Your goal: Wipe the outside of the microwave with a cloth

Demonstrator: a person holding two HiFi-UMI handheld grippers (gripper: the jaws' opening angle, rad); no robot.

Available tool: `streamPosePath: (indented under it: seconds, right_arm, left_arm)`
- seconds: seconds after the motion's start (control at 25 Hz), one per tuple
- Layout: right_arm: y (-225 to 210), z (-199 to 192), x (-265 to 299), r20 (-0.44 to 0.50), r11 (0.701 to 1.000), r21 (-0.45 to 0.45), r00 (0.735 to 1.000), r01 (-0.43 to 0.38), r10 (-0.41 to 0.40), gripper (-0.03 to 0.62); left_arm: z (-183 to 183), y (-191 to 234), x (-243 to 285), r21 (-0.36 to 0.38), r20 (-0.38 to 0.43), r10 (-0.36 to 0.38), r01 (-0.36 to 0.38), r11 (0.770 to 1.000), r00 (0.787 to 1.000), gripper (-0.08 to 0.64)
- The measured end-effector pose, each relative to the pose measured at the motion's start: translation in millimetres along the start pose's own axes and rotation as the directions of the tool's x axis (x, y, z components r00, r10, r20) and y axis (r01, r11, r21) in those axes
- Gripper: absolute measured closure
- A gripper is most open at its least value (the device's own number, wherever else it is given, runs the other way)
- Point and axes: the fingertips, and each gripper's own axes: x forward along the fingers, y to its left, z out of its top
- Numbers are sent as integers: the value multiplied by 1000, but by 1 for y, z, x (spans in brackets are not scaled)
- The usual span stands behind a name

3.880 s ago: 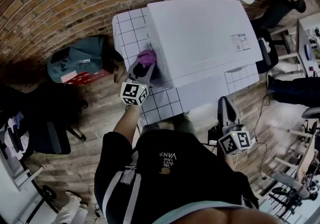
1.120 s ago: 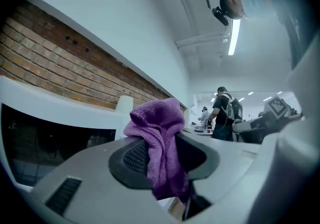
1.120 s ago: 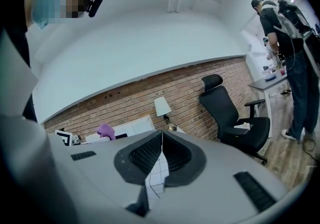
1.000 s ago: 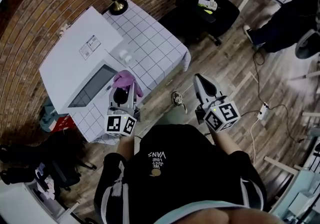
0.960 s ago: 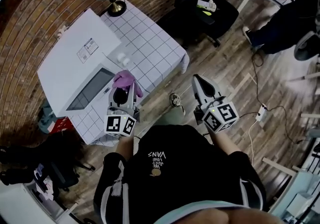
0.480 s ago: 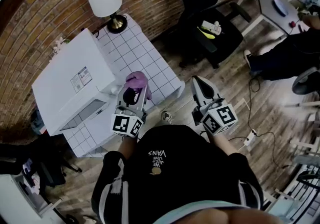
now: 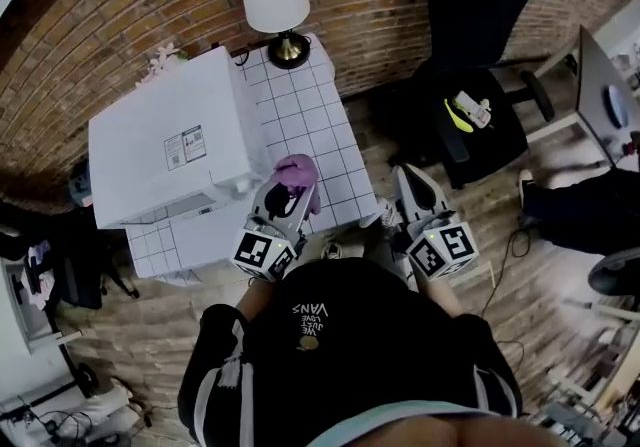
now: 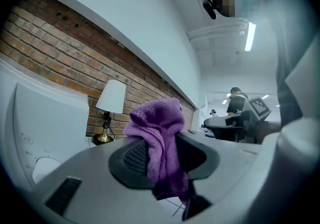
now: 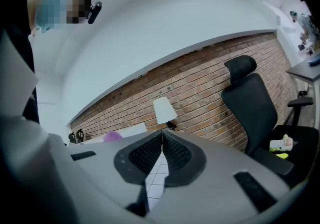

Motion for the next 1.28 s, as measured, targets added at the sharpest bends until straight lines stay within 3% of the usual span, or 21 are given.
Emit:
streamPosePath:
  seconds: [0.24,0.4,0.52,0.68,0.92,1.0,1.12,1.28]
  right_arm:
    - [-14,16,53,-80,982,6,979,-187,187,589]
    - [-19,28,87,-131,944,1,936,-330,327,589]
    - [-20,29,108,-177,905,11,890,-425,420,589]
    - [-23,28,128,-209,867,21,845,-499,491,589]
    - [-22,24,141,-252,814,40,782,-580,570,589]
    - [-23,25,144,-255,803,44,771,-594,584,589]
    - [-26,24,147,-258,793,54,759,-607,598,589]
    - [-27,23,150,-261,785,60,749,-617,609,589]
  left_arm:
    - [4,13,22,-118,36,140,-135,984,989,420]
    - [7,22,31,-234,94,274,-246,940,957,420]
    - [5,27,29,-383,161,377,-294,875,912,420]
    - [8,39,28,-563,261,481,-273,780,837,420]
    - [14,62,4,-793,377,668,-148,590,642,420]
    - [15,65,0,-814,390,693,-126,568,606,420]
    - [15,70,-3,-829,403,714,-103,550,573,420]
    - [16,82,-1,-844,423,715,-45,535,556,420]
